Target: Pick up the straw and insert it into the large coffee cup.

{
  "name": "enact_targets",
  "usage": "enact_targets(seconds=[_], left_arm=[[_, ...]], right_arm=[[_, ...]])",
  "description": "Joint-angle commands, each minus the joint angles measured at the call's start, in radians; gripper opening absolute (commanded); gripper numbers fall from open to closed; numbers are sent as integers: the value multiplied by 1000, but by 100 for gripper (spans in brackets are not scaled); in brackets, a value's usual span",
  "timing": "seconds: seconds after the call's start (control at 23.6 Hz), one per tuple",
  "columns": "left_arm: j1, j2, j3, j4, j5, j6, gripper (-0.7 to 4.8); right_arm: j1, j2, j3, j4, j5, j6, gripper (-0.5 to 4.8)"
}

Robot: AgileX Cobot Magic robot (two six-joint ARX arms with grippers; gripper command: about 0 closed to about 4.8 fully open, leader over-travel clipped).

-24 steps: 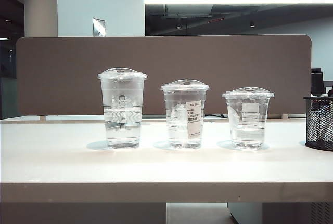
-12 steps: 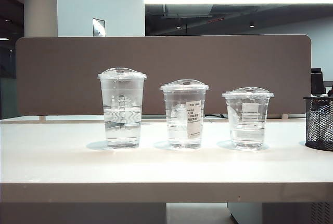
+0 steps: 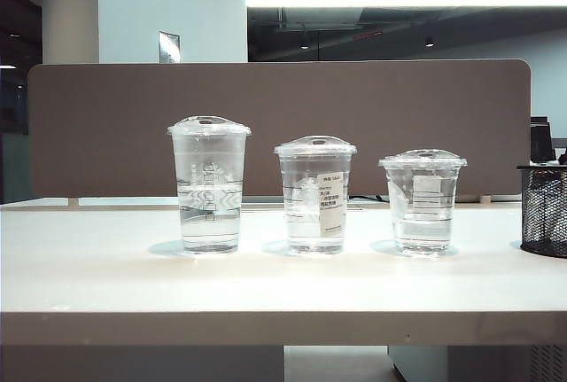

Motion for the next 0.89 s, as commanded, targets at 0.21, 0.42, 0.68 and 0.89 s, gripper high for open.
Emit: enact_targets(seconds=[0.21, 0.42, 0.68, 0.89], left_arm=[[19, -14, 18, -95, -155, 69, -3], [29, -37, 13, -95, -256, 11, -3], [29, -37, 11, -95, -257, 12, -3], [29, -37, 11, -95, -257, 12, -3]], right_arm=[[0, 1, -5, 10, 5, 4, -5], [0, 1, -5, 9, 5, 4, -5], [0, 1, -5, 9, 5, 4, -5], [0, 1, -5, 9, 5, 4, -5]])
